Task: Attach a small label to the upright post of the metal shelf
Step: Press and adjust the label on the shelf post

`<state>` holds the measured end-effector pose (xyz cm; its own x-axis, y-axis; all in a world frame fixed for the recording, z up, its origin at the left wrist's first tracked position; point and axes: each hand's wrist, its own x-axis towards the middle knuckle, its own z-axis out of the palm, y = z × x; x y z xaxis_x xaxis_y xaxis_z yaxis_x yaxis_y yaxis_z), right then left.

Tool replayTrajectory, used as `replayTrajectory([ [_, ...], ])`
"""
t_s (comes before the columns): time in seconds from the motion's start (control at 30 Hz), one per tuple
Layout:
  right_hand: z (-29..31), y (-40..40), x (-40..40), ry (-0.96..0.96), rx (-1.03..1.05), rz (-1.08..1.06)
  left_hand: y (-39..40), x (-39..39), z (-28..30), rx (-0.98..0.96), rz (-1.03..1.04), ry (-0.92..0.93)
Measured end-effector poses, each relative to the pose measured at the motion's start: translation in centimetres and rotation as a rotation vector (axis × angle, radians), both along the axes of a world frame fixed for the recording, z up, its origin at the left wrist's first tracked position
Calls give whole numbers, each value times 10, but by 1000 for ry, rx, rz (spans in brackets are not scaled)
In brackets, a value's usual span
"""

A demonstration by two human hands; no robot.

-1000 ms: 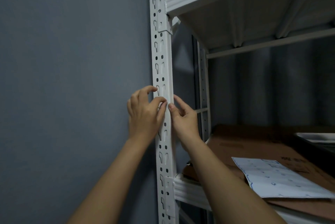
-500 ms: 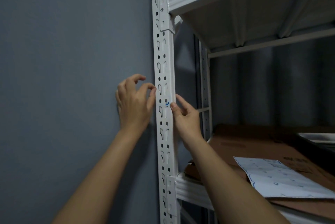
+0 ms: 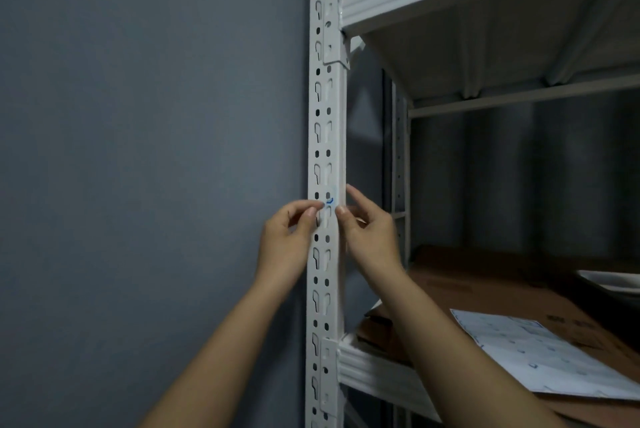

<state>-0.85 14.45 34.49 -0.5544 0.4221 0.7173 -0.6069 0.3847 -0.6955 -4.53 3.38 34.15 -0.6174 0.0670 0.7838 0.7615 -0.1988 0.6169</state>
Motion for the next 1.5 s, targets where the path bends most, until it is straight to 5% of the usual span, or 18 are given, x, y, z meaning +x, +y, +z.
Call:
replayTrajectory([
  [0.1, -4, -1, 11, 108, 135, -208, -4, 5, -7, 22, -111, -84],
  [0.53, -4, -13, 45, 123, 393, -243, -15, 39, -11, 12, -201, -217],
  [0.97, 8, -2, 7, 72, -78, -141, 3, 3, 8, -223, 556, 324],
  [1.13, 6, -4, -5, 75, -177, 43, 6, -6, 7, -280, 622, 491],
  [1.5, 7, 2, -11, 31, -121, 52, 11, -12, 10, -255, 660, 470],
])
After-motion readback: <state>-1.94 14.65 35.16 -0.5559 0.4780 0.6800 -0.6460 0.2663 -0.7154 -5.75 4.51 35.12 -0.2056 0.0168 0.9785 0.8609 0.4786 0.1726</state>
